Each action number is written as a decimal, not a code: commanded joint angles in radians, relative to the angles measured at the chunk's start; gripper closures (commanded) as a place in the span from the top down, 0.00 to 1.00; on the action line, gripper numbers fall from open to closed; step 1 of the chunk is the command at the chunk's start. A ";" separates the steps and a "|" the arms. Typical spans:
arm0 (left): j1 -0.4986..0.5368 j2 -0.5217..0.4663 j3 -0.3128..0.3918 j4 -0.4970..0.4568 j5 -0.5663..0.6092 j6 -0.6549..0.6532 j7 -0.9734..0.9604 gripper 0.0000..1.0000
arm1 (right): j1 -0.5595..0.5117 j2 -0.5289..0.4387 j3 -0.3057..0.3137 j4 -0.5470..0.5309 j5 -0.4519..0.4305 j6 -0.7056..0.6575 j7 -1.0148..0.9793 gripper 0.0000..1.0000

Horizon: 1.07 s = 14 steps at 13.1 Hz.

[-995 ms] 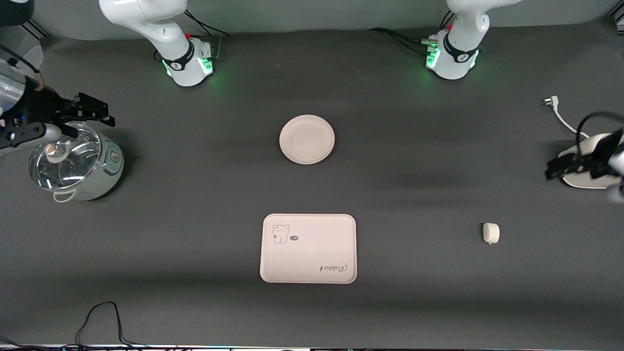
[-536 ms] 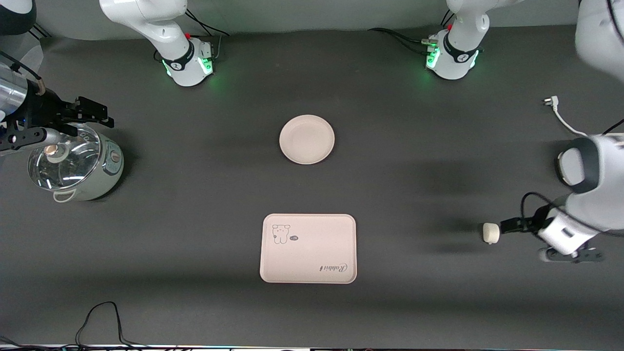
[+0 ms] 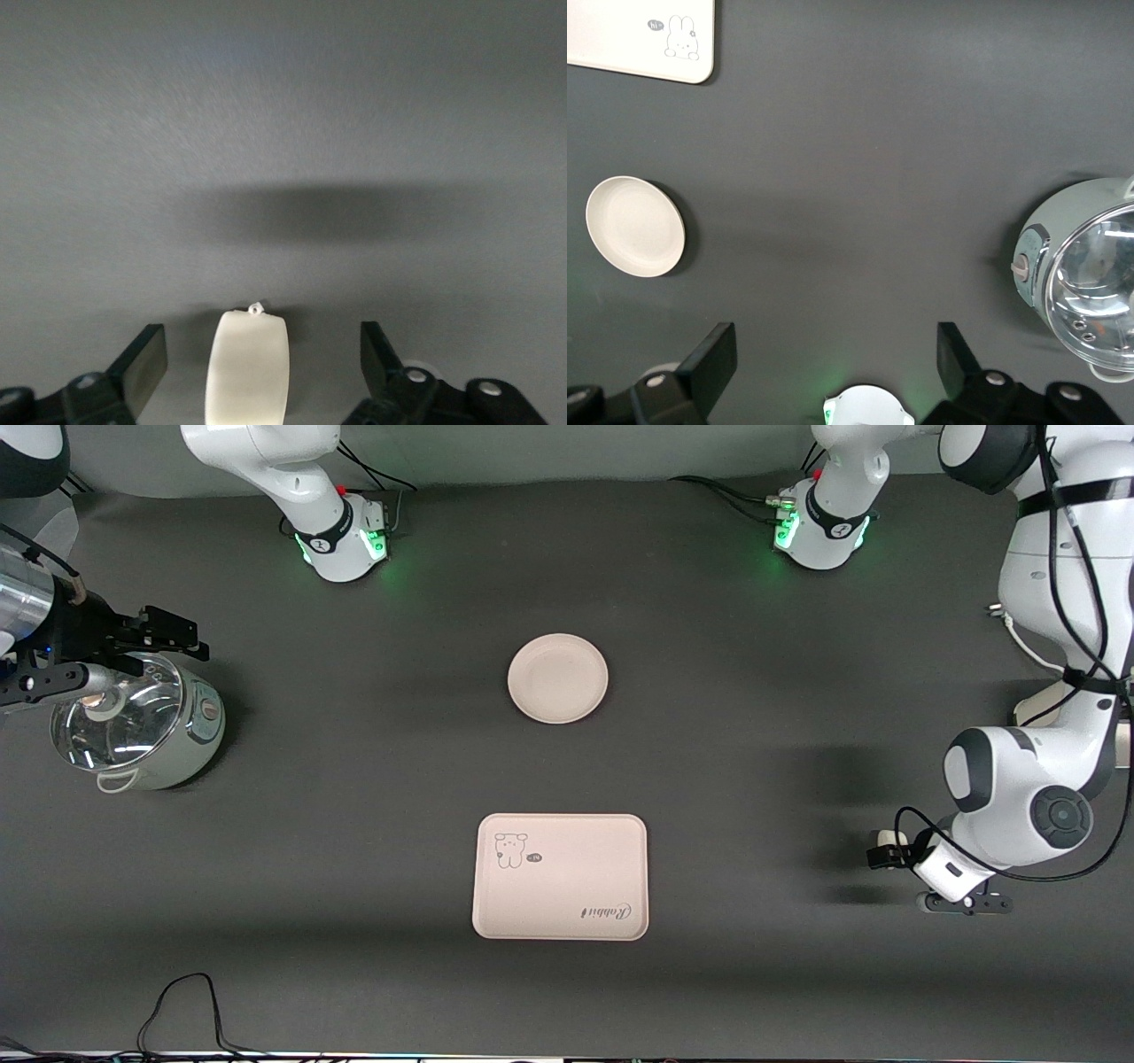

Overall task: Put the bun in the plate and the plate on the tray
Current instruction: 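Grasp the white bun with the left gripper and lift it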

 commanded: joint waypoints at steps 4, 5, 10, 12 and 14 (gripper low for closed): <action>-0.010 -0.013 0.002 -0.030 0.018 -0.047 -0.054 0.13 | -0.008 0.024 -0.039 0.046 -0.036 -0.067 0.024 1.00; -0.010 -0.015 0.002 -0.029 0.019 -0.058 -0.042 0.03 | -0.008 0.024 -0.047 0.046 -0.036 -0.067 0.024 1.00; -0.036 -0.178 -0.053 -0.026 0.003 -0.318 -0.068 0.00 | -0.011 0.055 -0.059 0.125 -0.033 -0.070 0.022 1.00; -0.037 -0.279 -0.171 -0.024 -0.007 -0.470 -0.182 0.00 | -0.008 0.061 -0.057 0.130 -0.028 -0.072 0.011 1.00; -0.036 -0.356 -0.328 -0.026 -0.023 -0.555 -0.363 0.00 | 0.000 0.061 -0.056 0.124 -0.028 -0.072 0.013 1.00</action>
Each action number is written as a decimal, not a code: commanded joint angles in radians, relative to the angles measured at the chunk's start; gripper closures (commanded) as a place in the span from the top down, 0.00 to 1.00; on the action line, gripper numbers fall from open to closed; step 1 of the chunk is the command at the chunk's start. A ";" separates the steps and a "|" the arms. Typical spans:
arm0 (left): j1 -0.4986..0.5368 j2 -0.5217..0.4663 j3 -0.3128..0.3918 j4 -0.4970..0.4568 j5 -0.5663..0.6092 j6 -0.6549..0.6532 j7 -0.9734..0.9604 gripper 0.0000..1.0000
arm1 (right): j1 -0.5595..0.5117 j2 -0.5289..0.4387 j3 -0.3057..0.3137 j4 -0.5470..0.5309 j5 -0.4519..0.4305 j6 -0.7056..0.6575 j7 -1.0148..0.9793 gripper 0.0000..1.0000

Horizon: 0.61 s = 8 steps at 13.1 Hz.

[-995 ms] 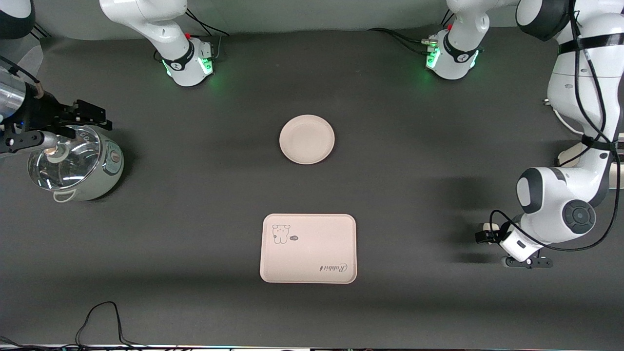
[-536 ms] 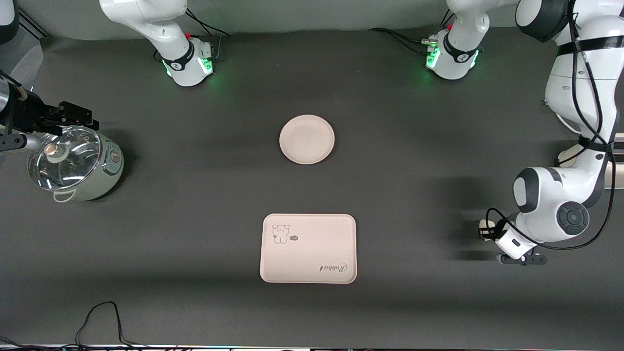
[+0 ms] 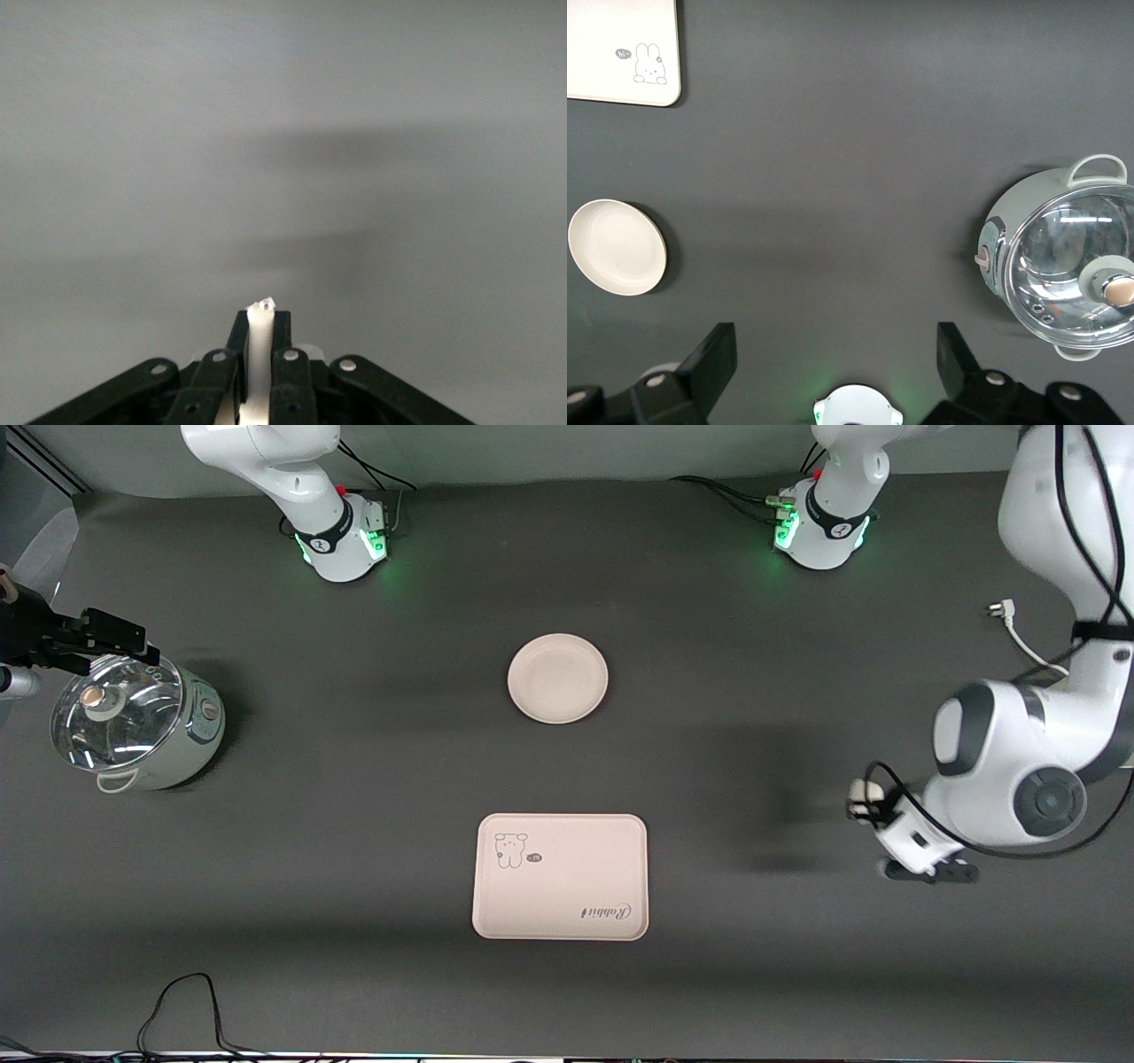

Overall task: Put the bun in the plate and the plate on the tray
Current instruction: 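Carry the bun over the plate while the right gripper reaches forward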

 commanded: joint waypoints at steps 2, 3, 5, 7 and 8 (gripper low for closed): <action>-0.011 -0.145 -0.276 -0.041 -0.014 -0.069 -0.338 0.00 | 0.002 0.058 0.006 0.041 0.042 -0.025 0.022 1.00; -0.014 -0.148 -0.359 -0.040 -0.011 -0.050 -0.462 0.00 | 0.004 0.071 0.012 0.041 0.067 -0.013 0.033 1.00; -0.095 -0.133 -0.418 -0.044 -0.003 0.025 -0.647 0.00 | 0.008 0.120 0.015 0.044 0.137 0.010 0.087 1.00; -0.197 -0.092 -0.415 -0.055 0.035 0.107 -0.760 0.00 | 0.018 0.161 0.018 0.037 0.226 0.042 0.140 0.96; -0.230 -0.038 -0.415 -0.066 0.100 0.172 -0.825 0.00 | 0.050 0.181 0.017 0.032 0.265 0.070 0.158 0.96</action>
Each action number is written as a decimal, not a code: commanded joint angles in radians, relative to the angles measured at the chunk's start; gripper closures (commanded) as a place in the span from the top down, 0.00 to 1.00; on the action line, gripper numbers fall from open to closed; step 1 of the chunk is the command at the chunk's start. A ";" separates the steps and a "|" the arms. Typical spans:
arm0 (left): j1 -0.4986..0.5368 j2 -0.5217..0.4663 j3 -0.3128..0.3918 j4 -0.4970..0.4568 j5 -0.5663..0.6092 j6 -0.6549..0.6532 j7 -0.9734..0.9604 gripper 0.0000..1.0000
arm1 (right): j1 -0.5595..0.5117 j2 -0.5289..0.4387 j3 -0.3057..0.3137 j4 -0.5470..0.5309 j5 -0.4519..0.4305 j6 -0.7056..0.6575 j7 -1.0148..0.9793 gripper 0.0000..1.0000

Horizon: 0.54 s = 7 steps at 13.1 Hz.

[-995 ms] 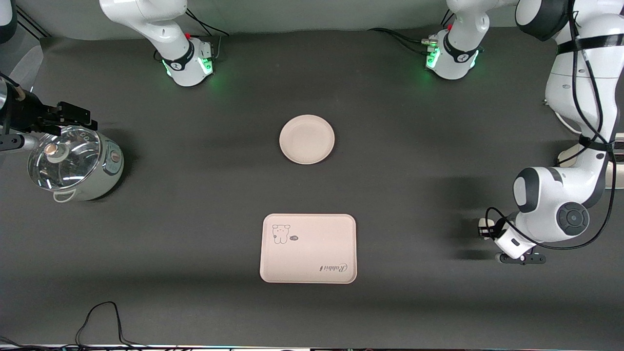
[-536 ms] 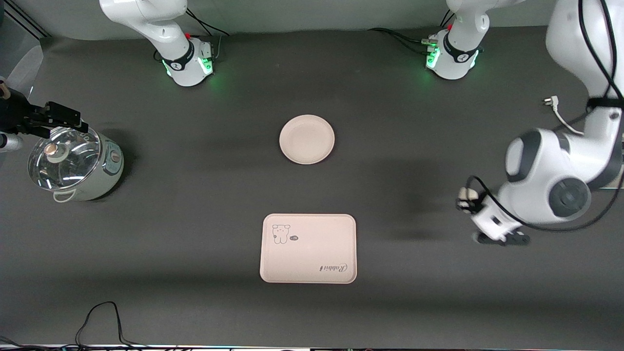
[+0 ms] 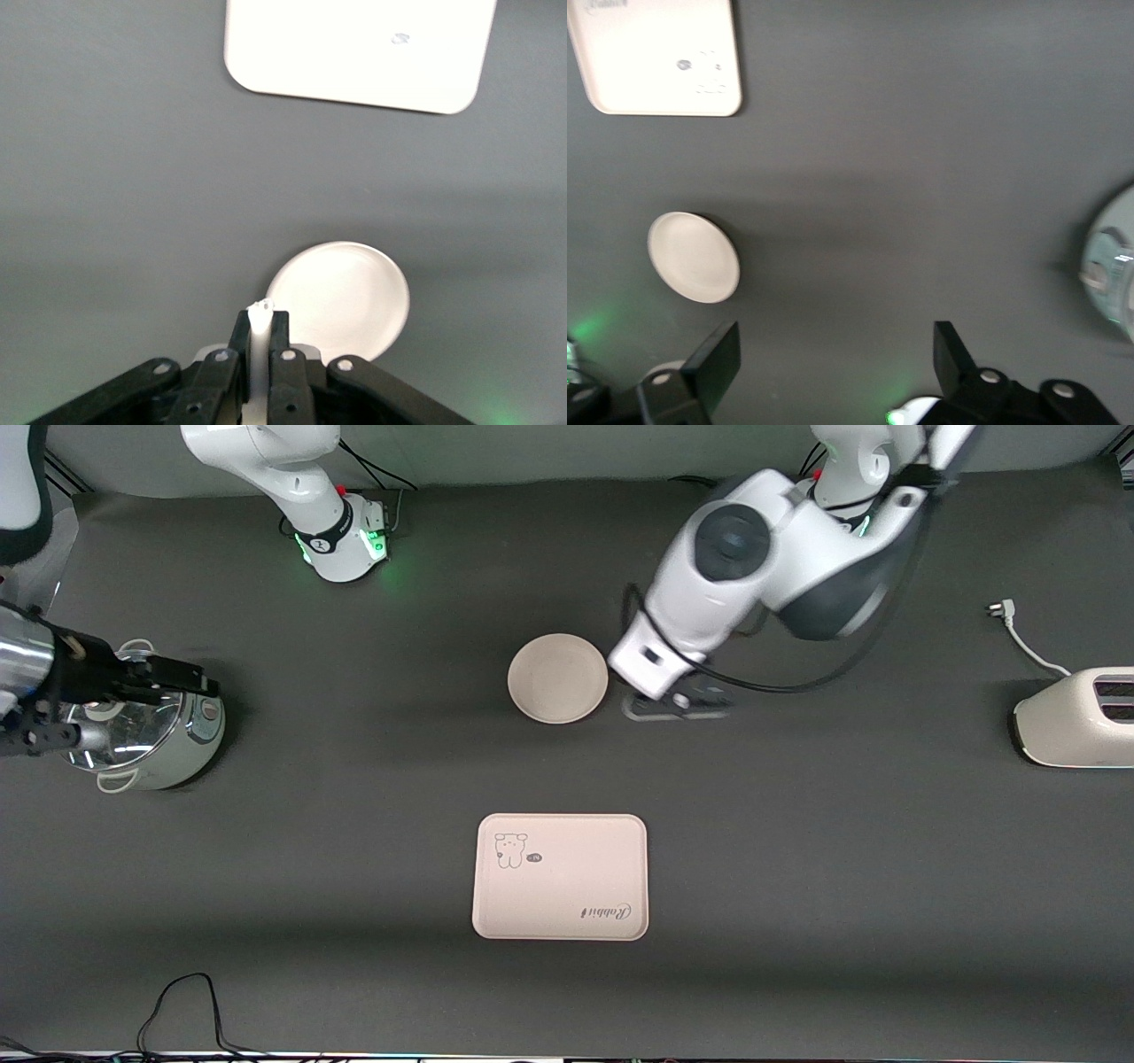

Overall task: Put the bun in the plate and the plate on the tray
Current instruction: 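Carry the bun over the plate while the right gripper reaches forward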

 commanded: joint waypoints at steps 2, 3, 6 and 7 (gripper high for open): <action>-0.125 0.195 0.012 -0.010 0.185 0.212 -0.204 0.00 | 0.098 0.097 -0.002 0.026 0.068 0.094 0.174 0.98; -0.179 0.246 0.040 -0.008 0.255 0.263 -0.276 0.00 | 0.140 0.124 -0.004 0.026 0.068 0.131 0.206 0.98; -0.334 0.341 0.155 -0.003 0.369 0.338 -0.399 0.00 | 0.181 0.215 -0.002 0.024 0.089 0.226 0.231 1.00; -0.378 0.348 0.191 -0.009 0.369 0.349 -0.408 0.00 | 0.183 0.230 -0.002 0.023 0.111 0.238 0.231 1.00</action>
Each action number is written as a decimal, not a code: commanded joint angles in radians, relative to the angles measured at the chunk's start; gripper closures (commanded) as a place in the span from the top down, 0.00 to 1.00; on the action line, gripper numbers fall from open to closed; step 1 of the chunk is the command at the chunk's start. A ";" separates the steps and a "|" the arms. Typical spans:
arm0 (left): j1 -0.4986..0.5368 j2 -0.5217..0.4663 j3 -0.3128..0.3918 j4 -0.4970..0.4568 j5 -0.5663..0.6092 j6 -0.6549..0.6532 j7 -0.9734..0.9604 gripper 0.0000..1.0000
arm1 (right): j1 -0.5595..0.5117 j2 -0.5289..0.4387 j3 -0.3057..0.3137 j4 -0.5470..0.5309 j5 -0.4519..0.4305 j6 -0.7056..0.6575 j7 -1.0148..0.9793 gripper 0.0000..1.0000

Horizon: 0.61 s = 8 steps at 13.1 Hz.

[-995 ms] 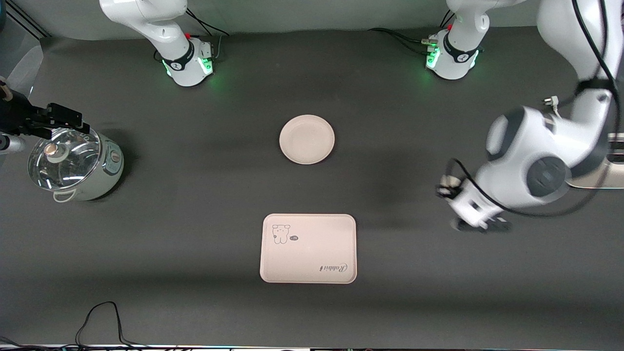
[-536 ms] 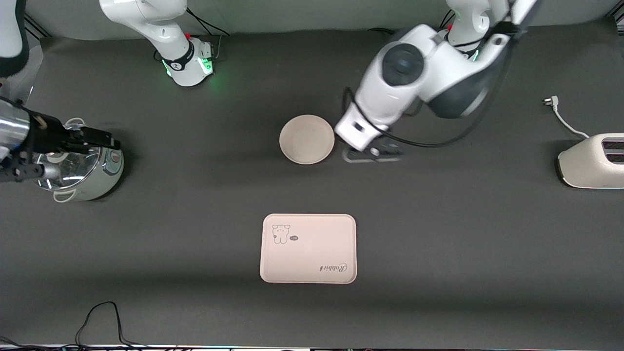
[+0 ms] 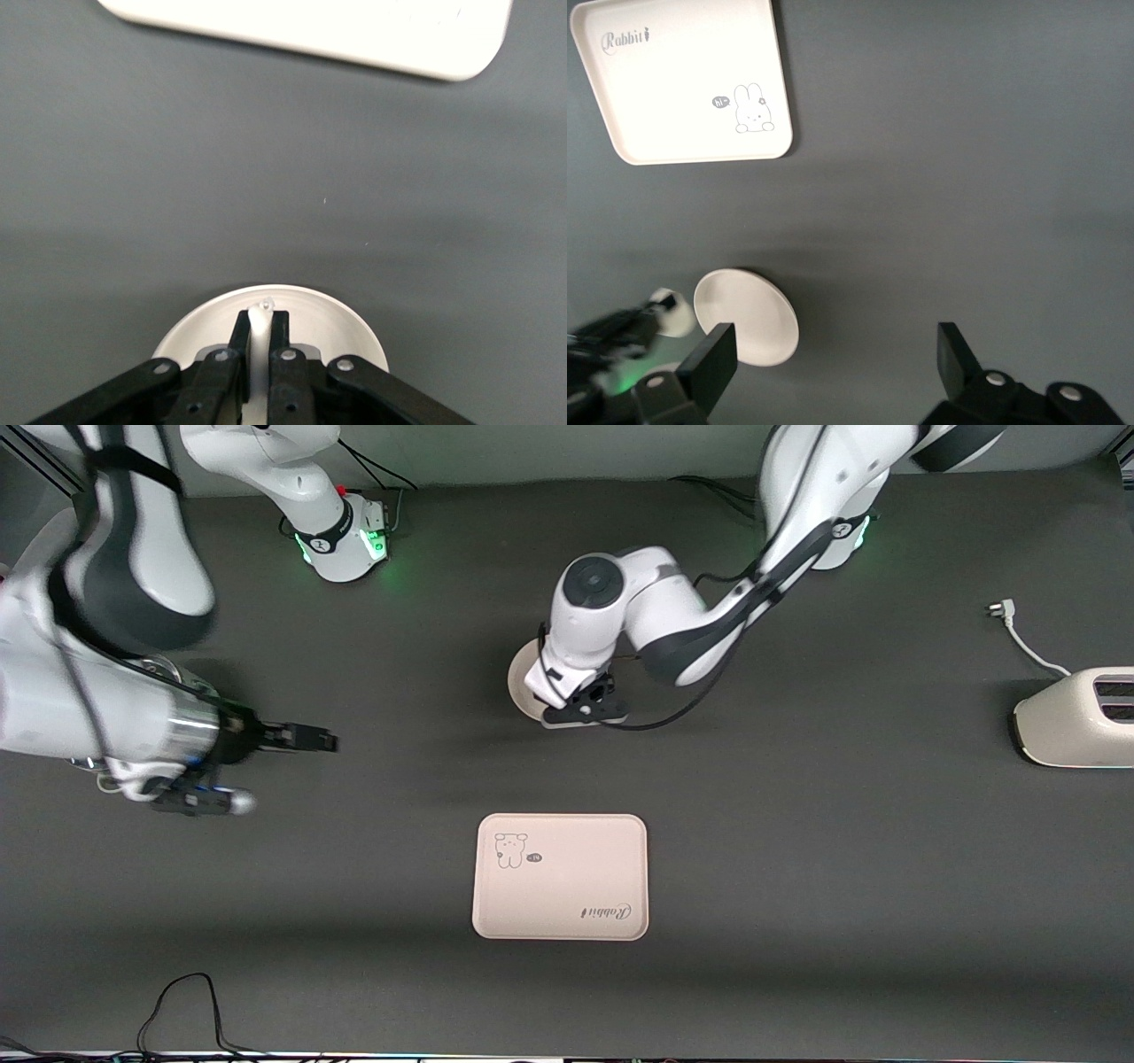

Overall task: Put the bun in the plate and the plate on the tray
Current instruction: 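Carry the bun over the plate while the right gripper reaches forward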

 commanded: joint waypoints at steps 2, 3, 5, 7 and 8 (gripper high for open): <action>-0.155 0.031 0.103 0.022 0.026 0.013 -0.102 0.00 | 0.000 0.061 -0.008 0.000 0.078 0.046 0.013 1.00; -0.168 0.045 0.103 0.022 0.026 0.016 -0.130 0.00 | 0.015 0.055 -0.008 -0.036 0.084 0.082 0.015 1.00; -0.185 0.054 0.109 0.014 0.028 0.027 -0.145 0.06 | 0.038 0.049 -0.008 -0.085 0.086 0.125 0.018 1.00; -0.195 0.055 0.117 -0.006 0.035 0.037 -0.147 0.16 | 0.058 0.043 -0.010 -0.119 0.098 0.128 0.021 1.00; -0.198 0.057 0.120 -0.016 0.036 0.057 -0.158 0.19 | 0.058 0.040 -0.010 -0.135 0.098 0.131 0.021 1.00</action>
